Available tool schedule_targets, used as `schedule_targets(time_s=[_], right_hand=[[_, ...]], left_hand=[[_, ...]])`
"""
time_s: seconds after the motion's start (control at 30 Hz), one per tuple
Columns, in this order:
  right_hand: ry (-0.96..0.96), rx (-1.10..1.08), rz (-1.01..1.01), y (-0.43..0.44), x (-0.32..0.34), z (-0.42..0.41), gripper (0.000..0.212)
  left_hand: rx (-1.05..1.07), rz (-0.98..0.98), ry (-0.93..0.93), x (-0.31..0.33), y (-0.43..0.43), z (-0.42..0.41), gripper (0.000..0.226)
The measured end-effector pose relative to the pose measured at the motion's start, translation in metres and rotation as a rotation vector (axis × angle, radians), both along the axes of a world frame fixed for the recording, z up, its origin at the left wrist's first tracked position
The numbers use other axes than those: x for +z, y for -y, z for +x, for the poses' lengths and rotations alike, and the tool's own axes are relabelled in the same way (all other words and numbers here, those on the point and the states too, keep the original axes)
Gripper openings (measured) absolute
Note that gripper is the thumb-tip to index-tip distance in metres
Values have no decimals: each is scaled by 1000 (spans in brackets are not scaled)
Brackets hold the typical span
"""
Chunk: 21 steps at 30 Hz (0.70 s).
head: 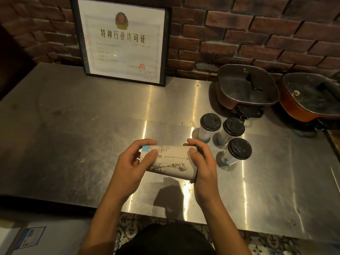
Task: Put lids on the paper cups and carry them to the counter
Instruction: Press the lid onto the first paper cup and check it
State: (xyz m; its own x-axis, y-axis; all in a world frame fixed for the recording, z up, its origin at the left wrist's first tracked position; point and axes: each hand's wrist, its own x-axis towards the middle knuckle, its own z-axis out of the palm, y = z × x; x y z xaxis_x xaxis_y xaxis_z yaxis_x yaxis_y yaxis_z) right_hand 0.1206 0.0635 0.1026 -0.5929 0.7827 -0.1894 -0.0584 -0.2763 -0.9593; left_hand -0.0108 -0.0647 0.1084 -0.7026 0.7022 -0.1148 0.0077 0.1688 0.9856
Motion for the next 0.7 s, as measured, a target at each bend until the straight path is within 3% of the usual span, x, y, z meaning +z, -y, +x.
schedule_targets(time_s=[0.13,0.3,0.47,0.53,0.7], right_hand=[[-62,-18,-185,-5,-13,10,38],[-137,-55,-315,-6,-19,15,36],[-372,-95,-889,-8,-18,21,34],[-400,-143,-1067,-4,-24,25,37],[-433,-122,-1183,-15,-34,43,43]], left_hand=[[-52,-74,-201,9,-7,9,34],[-92,-86,-351,26,-15,15,31],[51,-126,-566,46,-62,53,50],[-10,-177,-678,52,-88,74,58],[-100,-252,-735,47,-118,107,63]])
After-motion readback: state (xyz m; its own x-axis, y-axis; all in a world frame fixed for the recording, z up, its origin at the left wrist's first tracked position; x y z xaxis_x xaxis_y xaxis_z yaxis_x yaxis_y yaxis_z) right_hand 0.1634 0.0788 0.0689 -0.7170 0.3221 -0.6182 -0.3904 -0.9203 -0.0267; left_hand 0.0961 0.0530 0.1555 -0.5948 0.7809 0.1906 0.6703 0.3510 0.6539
